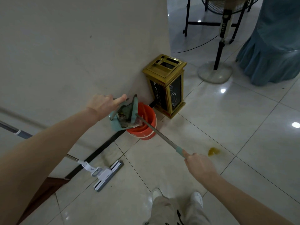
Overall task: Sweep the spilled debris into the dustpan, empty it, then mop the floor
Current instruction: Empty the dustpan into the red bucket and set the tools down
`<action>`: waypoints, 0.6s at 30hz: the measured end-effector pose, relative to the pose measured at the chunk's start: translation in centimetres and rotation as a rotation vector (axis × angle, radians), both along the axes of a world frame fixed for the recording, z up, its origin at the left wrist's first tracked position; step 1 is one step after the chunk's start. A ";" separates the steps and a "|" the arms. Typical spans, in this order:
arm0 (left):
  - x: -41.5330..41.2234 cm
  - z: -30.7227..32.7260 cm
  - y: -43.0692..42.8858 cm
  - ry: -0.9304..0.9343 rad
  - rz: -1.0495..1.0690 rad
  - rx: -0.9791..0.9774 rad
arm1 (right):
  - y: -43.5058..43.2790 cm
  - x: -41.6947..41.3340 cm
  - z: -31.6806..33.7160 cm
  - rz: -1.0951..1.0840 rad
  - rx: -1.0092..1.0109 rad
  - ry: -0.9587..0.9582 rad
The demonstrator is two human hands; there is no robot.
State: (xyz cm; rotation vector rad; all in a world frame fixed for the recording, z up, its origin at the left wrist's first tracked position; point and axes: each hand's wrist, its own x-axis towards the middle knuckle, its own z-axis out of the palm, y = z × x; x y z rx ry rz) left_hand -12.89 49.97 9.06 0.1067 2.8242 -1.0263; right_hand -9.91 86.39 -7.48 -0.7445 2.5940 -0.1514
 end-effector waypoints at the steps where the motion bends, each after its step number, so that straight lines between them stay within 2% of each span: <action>1: 0.1 -0.3 -0.1 -0.011 -0.004 -0.008 | 0.5 -0.4 0.2 -0.007 0.002 -0.007; 10: 0.0 -1.4 0.6 -0.041 -0.027 0.047 | 2.1 -2.1 2.4 -0.094 -0.112 -0.001; 18: -0.1 -1.3 0.5 0.005 0.022 0.050 | -0.7 -2.1 1.9 -0.049 -0.120 -0.053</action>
